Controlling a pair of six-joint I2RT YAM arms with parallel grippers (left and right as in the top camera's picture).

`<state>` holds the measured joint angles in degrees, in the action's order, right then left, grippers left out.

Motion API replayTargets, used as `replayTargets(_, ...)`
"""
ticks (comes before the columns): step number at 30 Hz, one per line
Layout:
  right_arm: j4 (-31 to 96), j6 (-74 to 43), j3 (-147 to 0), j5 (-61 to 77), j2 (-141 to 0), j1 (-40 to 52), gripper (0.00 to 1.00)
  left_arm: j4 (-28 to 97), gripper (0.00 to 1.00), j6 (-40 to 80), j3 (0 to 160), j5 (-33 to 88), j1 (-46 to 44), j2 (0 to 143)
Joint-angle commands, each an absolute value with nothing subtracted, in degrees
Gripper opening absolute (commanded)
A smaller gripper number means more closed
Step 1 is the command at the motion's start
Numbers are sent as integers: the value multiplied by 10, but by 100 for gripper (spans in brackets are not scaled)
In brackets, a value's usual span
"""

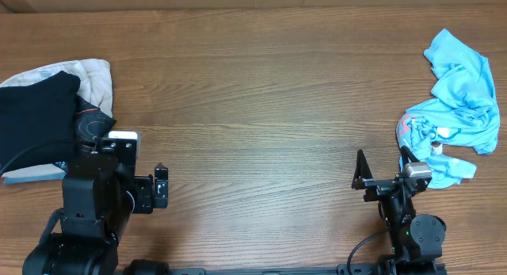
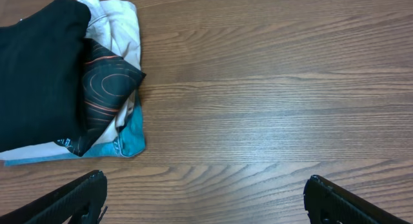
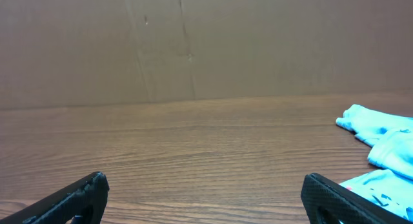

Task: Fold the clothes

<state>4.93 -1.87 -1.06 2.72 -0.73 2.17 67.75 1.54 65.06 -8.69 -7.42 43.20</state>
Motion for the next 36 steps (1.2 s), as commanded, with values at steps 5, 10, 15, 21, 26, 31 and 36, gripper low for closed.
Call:
replayTargets(5,46,-17,-5,26,-2,19,100,685,100,11,649,-96,-76,404)
replayTargets(10,46,-17,-5,26,-2,19,100,663,100,18,594,-87,-75,332)
replayTargets(15,46,-17,-5,26,-2,19,100,557,100,45,431,-77,-75,219)
replayTargets(21,46,-17,-5,26,-2,19,100,381,100,79,241,-44,-65,87)
replayTargets(26,46,-17,-5,26,-2,19,100,211,100,79,115,-40,-54,4)
replayTargets(31,46,-17,-5,26,-2,19,100,-9,100,42,5,-36,-39,2)
replayTargets(36,46,-17,-5,26,-2,19,100,43,100,60,3,-8,-24,2)
